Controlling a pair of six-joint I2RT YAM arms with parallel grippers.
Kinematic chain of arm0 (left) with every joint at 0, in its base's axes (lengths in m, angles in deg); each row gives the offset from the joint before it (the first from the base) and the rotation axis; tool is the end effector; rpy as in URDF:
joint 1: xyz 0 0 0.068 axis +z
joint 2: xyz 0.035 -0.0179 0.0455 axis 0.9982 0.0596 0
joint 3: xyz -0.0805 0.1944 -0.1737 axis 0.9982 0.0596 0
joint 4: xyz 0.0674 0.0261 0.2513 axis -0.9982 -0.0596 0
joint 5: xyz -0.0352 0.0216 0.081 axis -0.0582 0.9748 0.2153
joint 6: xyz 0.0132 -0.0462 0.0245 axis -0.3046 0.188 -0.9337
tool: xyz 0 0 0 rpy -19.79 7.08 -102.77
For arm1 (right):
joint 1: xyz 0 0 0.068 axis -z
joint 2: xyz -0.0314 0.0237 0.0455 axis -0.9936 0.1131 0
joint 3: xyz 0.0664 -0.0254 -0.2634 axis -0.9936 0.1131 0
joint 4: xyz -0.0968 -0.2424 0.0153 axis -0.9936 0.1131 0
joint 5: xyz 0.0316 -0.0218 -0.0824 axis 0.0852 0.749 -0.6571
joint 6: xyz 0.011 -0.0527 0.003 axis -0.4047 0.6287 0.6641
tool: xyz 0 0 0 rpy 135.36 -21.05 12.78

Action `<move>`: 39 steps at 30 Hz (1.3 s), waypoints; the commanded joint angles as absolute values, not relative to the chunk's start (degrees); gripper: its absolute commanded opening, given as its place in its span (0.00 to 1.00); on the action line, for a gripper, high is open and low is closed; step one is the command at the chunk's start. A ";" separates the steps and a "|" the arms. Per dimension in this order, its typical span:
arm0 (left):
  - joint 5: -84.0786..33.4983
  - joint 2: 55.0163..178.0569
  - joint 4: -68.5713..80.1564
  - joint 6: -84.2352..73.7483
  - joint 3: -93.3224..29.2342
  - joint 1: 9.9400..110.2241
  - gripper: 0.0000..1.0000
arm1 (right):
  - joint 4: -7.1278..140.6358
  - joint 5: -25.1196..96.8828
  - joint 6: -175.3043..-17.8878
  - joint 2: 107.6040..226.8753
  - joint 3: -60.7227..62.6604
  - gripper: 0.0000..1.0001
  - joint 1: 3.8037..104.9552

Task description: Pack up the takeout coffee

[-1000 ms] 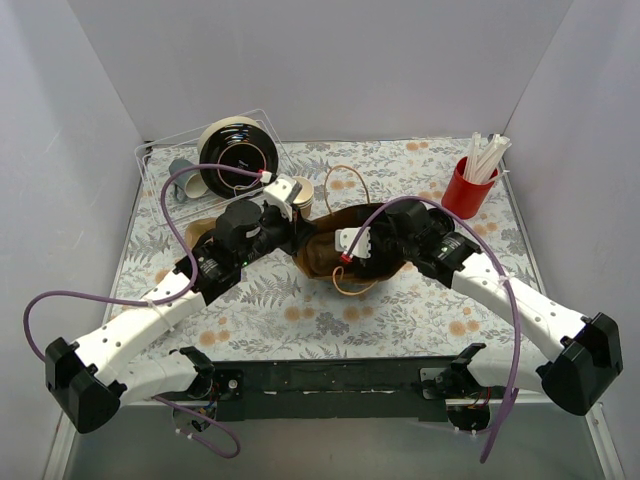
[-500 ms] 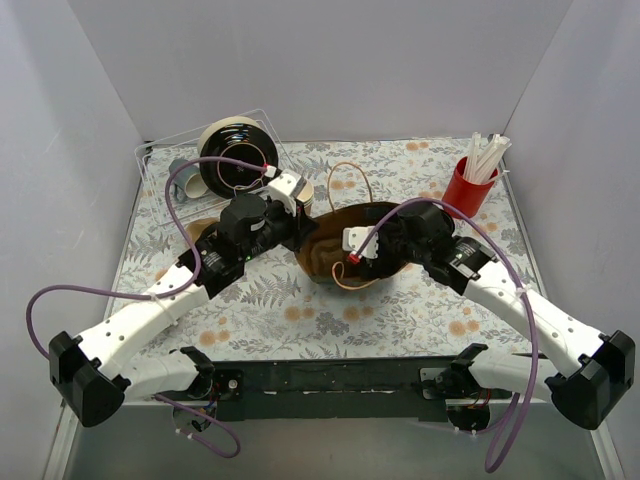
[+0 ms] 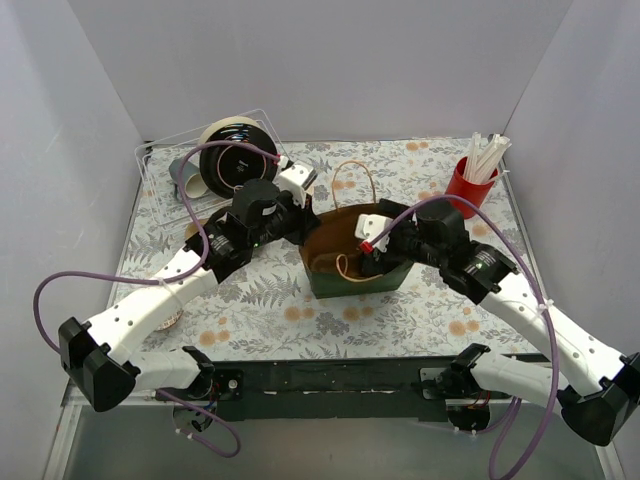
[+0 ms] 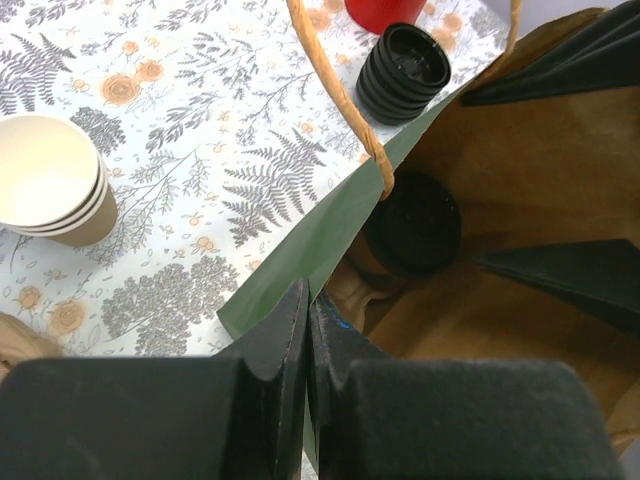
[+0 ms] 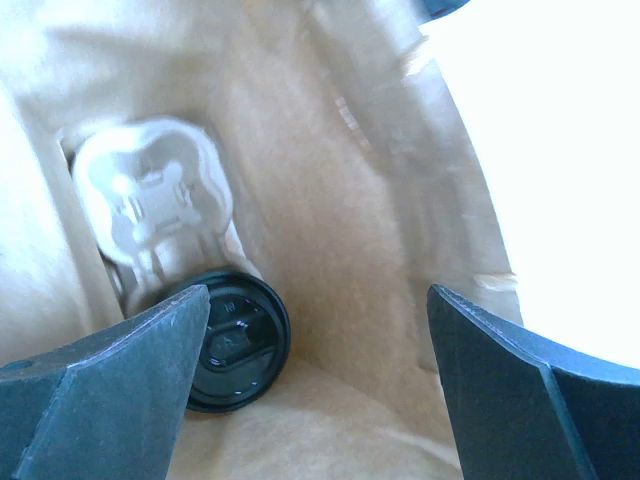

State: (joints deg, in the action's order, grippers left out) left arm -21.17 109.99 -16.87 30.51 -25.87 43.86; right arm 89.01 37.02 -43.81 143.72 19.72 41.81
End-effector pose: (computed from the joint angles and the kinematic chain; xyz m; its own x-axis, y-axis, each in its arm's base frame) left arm 0.1988 -0.1870 0.3639 -0.7312 -0.3230 -0.6009 0.2770 0.6644 -0.6942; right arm 0.1639 0.1531 0.3498 0.3406 -0.6482 -0.6810 -0.7439 0.2572 -0.6169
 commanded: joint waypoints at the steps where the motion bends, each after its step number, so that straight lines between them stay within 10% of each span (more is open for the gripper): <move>1: -20.37 111.00 -21.35 27.39 -30.01 43.87 0.00 | 84.35 36.33 -51.80 140.74 17.28 0.97 42.11; 9: -19.32 113.20 -22.50 26.60 -32.20 43.95 0.00 | 79.09 34.48 -65.85 137.66 16.23 0.93 42.11; 15: -17.73 115.92 -23.38 27.12 -35.10 43.87 0.47 | 79.33 28.60 -84.05 141.96 5.01 0.86 42.11; 29: -11.50 118.13 -25.84 33.71 -45.65 43.95 0.98 | 85.05 4.86 -94.09 152.14 -12.40 0.74 43.33; 39: -7.80 110.67 -29.44 41.97 -45.75 43.87 0.98 | 108.53 -1.81 -96.46 176.94 -43.89 0.59 65.10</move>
State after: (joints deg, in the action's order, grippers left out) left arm -8.62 117.05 -27.51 38.94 -45.72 43.88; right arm 100.20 2.66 -94.58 171.91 -38.86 56.24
